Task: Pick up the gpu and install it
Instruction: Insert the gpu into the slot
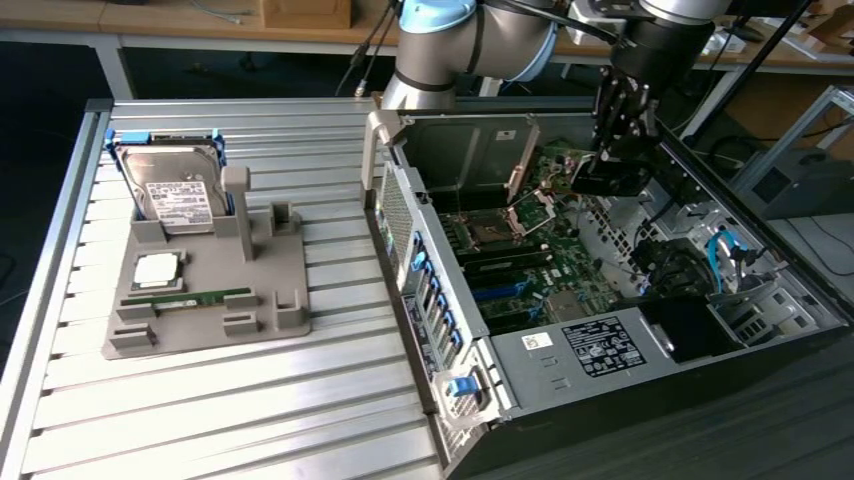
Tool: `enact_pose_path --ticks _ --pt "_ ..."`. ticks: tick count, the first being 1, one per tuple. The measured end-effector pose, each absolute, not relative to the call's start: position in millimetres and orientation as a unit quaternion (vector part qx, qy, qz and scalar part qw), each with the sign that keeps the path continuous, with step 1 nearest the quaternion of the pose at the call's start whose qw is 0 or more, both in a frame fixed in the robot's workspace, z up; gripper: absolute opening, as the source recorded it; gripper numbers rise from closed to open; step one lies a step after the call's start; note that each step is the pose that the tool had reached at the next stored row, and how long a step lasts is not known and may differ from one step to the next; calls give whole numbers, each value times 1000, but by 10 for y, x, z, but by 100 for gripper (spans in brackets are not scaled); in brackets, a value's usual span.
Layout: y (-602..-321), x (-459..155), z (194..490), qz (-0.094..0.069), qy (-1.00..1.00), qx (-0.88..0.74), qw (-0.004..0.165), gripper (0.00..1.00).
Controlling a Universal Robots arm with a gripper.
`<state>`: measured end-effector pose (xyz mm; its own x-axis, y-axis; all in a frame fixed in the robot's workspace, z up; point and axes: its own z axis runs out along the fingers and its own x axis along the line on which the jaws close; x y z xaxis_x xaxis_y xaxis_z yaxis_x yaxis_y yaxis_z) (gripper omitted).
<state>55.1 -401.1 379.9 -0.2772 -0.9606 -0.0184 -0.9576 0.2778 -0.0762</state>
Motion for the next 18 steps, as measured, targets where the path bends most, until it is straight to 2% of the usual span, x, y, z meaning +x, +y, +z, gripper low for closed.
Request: enact_pose_path --ticks 18 --pt "-4011 551 3799 -24 776 -629 31 27"
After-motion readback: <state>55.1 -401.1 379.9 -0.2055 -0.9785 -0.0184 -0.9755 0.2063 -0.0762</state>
